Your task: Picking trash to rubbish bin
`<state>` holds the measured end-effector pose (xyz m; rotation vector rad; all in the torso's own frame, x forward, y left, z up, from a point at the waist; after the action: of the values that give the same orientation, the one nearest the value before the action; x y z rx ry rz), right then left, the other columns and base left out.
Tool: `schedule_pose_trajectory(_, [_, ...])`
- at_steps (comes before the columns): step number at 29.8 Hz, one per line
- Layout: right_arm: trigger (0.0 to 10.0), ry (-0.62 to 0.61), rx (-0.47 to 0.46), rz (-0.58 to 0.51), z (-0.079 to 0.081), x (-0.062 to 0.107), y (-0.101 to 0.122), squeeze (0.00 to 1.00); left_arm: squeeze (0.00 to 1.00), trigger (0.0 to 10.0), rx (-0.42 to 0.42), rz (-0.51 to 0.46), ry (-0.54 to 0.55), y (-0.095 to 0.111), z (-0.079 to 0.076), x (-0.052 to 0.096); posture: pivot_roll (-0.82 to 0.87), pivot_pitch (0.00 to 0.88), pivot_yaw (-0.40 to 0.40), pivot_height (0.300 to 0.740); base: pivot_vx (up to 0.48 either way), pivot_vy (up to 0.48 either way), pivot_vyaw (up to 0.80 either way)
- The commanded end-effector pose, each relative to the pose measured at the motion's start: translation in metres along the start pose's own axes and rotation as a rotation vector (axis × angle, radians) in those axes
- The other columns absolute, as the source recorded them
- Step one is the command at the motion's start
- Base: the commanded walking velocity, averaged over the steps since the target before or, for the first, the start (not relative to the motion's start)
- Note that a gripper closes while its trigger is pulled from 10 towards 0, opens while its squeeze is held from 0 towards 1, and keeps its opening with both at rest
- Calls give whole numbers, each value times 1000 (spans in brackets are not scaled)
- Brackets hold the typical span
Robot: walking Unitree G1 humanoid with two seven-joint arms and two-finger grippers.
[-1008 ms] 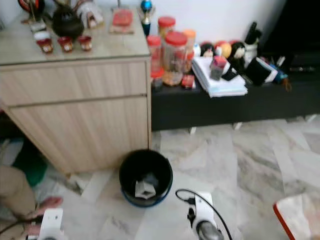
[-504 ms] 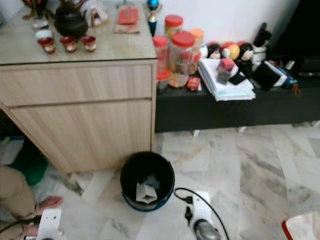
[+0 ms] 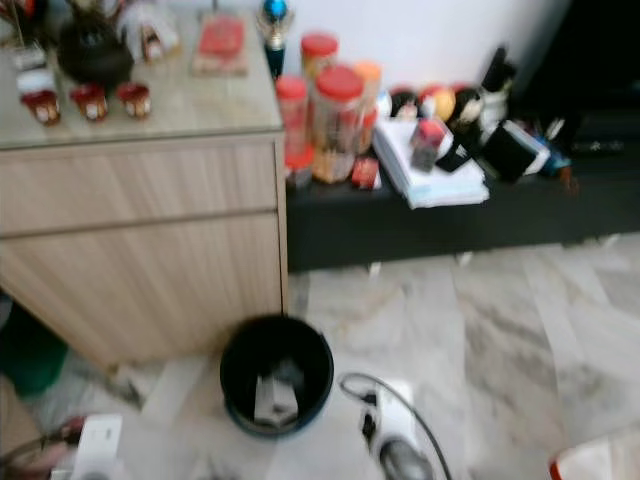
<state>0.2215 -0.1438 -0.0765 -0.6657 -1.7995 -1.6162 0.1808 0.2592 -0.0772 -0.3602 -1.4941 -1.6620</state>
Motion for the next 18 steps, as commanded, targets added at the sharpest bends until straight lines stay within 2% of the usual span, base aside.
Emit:
schedule_pose_trajectory(1, [10000,-30,4,25,-13,2,-9,0,0,10000,9,13,-9,-4,-5,1,145,143,-22,740,274,0,0])
schedule_pose_trajectory(7, [10000,-22,56,15,-12,2,-7,0,0,10000,9,14,-9,-4,-5,1,145,140,-22,740,273,0,0])
schedule_pose_trajectory(13, [10000,-16,45,31,-10,2,-10,0,0,10000,2,3,-14,-1,-6,1,140,140,-24,740,271,0,133])
schedule_pose_trajectory(18, [10000,-17,50,30,-11,3,-10,0,0,10000,-52,-41,-53,9,-15,0,138,138,-26,740,268,0,0])
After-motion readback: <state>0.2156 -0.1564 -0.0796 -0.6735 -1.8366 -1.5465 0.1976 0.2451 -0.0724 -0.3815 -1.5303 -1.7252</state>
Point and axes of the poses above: a point about 5 cm out from each wrist's last joint towards the gripper, its own x axis pointing back from the gripper into the wrist, its own y axis along the axis of the wrist's last joint, z = x × y, the point moved 1 cm from there along -x, pointing out of the wrist towards the gripper, and after that the axes turned 9 degrees about x, right-handed, at the moved point
